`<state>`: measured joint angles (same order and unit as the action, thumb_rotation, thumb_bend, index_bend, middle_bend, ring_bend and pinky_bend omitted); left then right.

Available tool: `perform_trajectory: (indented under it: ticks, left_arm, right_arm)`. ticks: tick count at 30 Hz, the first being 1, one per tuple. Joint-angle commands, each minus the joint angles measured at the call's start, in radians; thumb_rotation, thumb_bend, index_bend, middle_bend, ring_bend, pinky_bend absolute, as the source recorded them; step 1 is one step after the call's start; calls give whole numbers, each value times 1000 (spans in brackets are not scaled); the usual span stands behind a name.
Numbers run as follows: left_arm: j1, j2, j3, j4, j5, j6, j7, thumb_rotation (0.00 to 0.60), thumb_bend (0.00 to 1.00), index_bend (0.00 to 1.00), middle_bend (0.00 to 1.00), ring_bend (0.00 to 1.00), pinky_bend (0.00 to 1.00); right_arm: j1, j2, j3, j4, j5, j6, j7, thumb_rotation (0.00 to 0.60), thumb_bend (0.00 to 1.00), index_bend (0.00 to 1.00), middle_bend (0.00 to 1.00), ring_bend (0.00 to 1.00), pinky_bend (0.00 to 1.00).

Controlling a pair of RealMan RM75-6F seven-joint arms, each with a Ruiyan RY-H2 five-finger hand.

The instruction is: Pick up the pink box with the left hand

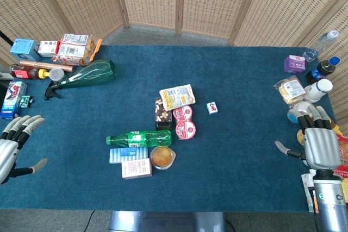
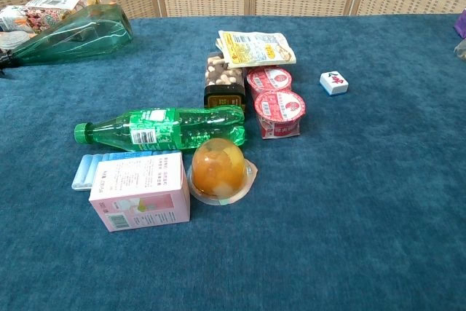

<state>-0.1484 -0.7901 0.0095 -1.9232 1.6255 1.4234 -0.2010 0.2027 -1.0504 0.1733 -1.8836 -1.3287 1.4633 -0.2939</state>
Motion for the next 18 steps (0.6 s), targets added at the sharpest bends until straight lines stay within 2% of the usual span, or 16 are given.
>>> perform_trajectory:
  ticks: [1,18]
  left_arm:
    - [1,0,1,1,1,1,-1,600,271,99,130,0,0]
    - [-19,7,-4,-11,-2,-29,18,600,272,100,127,0,0]
  right_arm:
    - [1,-1,0,0,1,-2,0,412,200,210,282,93,13]
    - [-13,-7,-6,4,-3,6,18,423,199,210,282,93,14]
